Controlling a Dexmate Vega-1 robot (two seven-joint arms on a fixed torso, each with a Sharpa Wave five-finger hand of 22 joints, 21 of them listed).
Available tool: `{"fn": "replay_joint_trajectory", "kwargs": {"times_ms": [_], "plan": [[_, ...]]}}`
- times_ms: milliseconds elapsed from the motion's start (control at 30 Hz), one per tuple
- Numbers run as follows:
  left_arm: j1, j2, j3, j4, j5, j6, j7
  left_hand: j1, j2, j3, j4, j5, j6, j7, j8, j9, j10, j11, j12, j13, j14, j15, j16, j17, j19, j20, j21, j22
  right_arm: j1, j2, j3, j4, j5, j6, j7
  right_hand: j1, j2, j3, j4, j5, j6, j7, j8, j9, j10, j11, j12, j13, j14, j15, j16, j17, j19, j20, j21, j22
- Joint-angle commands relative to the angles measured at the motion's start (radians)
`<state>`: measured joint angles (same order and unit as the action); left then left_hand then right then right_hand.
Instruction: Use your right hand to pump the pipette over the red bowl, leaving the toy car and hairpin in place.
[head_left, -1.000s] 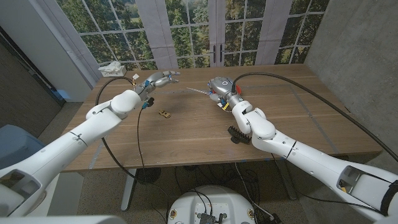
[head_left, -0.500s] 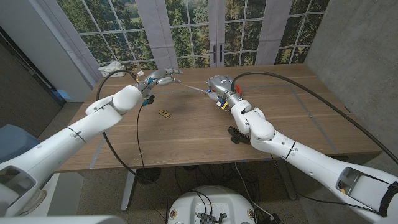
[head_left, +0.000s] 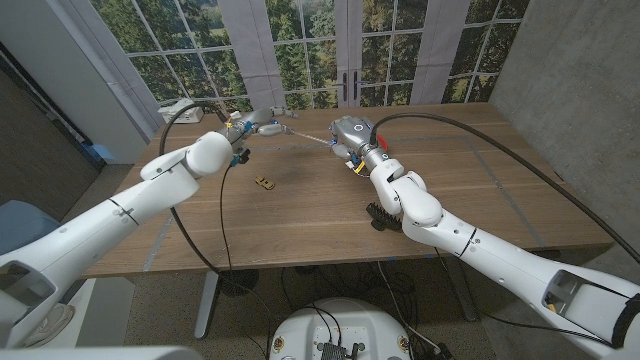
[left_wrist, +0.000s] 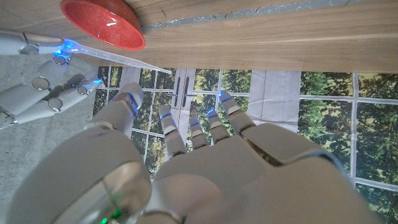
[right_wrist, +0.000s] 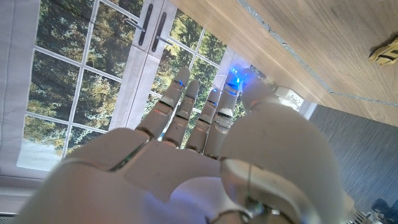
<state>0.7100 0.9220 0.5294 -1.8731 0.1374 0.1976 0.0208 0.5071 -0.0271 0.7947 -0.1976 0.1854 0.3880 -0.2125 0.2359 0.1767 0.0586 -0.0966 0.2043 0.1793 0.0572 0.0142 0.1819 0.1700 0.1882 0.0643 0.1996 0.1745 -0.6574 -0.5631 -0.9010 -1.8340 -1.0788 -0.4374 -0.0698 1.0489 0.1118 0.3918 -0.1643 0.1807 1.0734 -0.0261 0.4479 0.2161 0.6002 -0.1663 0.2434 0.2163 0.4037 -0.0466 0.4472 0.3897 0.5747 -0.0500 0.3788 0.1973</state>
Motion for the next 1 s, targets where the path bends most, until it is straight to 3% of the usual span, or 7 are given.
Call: {"fn": "replay_joint_trajectory", "kwargs": {"times_ms": [33,500,1000], "plan": [[-0.023,0.027,0.028,-0.077,0.173,0.051,-0.039,0.018,-0.005,-0.006,0.000,-0.003,0.010,-0.003,-0.001,0.004,0.003,-0.016,0.002,0.002,0.000,-0.009,-0.001,0.002,0.008,-0.002,0.000,0.002,-0.027,0.000,0.032,-0.045,0.039,0.005,0.028,0.003,-0.011,-0.001,0.000,0.003,0.006,-0.003,0.004,0.002,0.004,-0.007,0.000,0.002,-0.005,-0.168,-0.003,-0.002,-0.002,-0.024,0.004,0.005],[-0.052,0.049,0.048,-0.157,0.334,0.104,-0.152,0.084,-0.032,-0.012,0.002,-0.004,0.090,0.002,0.018,0.006,0.046,-0.036,0.010,0.001,0.017,-0.025,0.001,0.001,0.022,-0.012,0.001,0.002,-0.057,-0.008,0.087,-0.080,0.177,0.037,0.036,0.003,-0.012,-0.005,0.001,0.005,0.007,-0.007,0.004,0.000,0.005,-0.008,-0.003,0.003,-0.005,-0.169,-0.005,0.001,-0.004,-0.026,0.006,0.004],[-0.105,0.032,0.095,-0.214,0.527,0.147,-0.302,0.152,-0.056,-0.026,0.004,-0.005,0.178,0.000,0.035,0.006,0.078,-0.042,0.011,0.001,0.047,-0.044,0.005,0.001,0.030,-0.015,0.001,0.003,-0.063,-0.024,0.126,-0.110,0.320,0.056,0.058,0.006,-0.013,-0.007,0.000,0.007,0.009,-0.008,0.004,-0.001,0.006,-0.007,-0.006,0.003,-0.005,-0.169,-0.008,0.002,-0.004,-0.025,0.010,0.004]]}}
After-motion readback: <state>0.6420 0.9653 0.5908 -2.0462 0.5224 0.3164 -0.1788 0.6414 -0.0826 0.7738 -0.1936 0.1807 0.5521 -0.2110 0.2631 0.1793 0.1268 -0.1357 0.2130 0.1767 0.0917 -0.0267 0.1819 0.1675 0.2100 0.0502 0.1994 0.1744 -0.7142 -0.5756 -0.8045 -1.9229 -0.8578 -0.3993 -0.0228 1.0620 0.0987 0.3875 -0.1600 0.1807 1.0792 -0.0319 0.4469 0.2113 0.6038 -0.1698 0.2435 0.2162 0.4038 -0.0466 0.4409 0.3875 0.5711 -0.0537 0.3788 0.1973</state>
